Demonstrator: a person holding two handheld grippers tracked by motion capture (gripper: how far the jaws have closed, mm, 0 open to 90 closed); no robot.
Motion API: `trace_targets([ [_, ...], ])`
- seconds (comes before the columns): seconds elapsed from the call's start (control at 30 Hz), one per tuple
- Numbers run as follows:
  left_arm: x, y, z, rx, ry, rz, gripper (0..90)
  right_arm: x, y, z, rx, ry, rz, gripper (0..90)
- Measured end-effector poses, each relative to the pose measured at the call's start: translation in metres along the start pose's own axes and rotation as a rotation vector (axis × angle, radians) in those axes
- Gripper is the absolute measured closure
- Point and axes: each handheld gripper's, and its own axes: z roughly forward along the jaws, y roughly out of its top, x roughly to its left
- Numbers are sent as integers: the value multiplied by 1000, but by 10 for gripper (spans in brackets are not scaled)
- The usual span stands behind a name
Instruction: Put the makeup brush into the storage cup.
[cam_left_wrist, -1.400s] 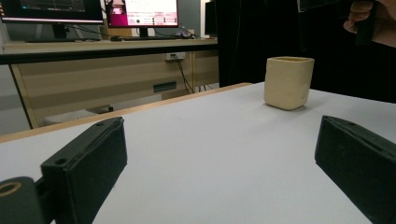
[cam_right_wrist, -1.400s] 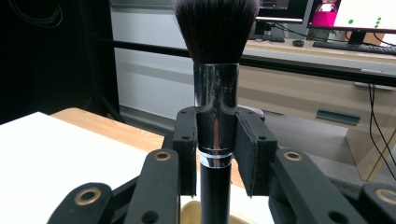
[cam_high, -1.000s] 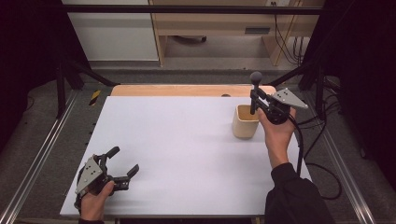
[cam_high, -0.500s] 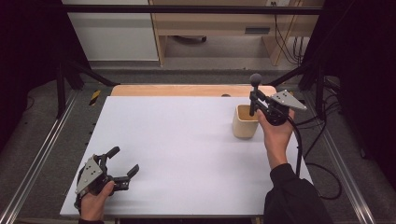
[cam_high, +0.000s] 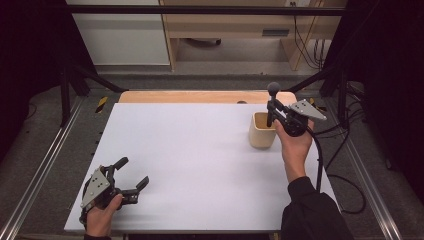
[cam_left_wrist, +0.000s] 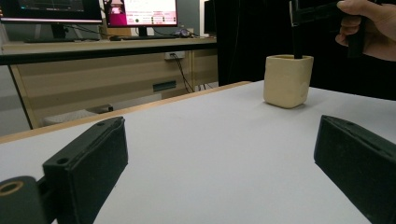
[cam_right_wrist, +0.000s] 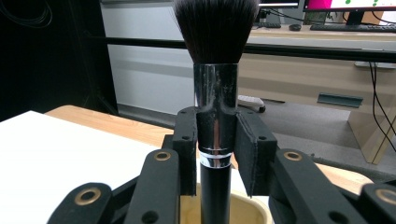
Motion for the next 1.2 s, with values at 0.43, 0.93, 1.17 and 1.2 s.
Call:
trace_targets([
  [0.43, 0, 0, 0, -1, 0, 2, 29, -3, -14, 1, 16, -9, 27, 710],
  [0.93, 0, 0, -1, -1, -1, 4, 30, 0, -19, 1, 35, -2, 33, 710],
  [1.17, 0, 0, 0, 2, 0, 6, 30, -2, -21, 0, 38, -3, 32, 709],
  [1.2, 0, 0, 0, 2, -1, 6, 30, -2, -21, 0, 38, -4, 32, 709],
])
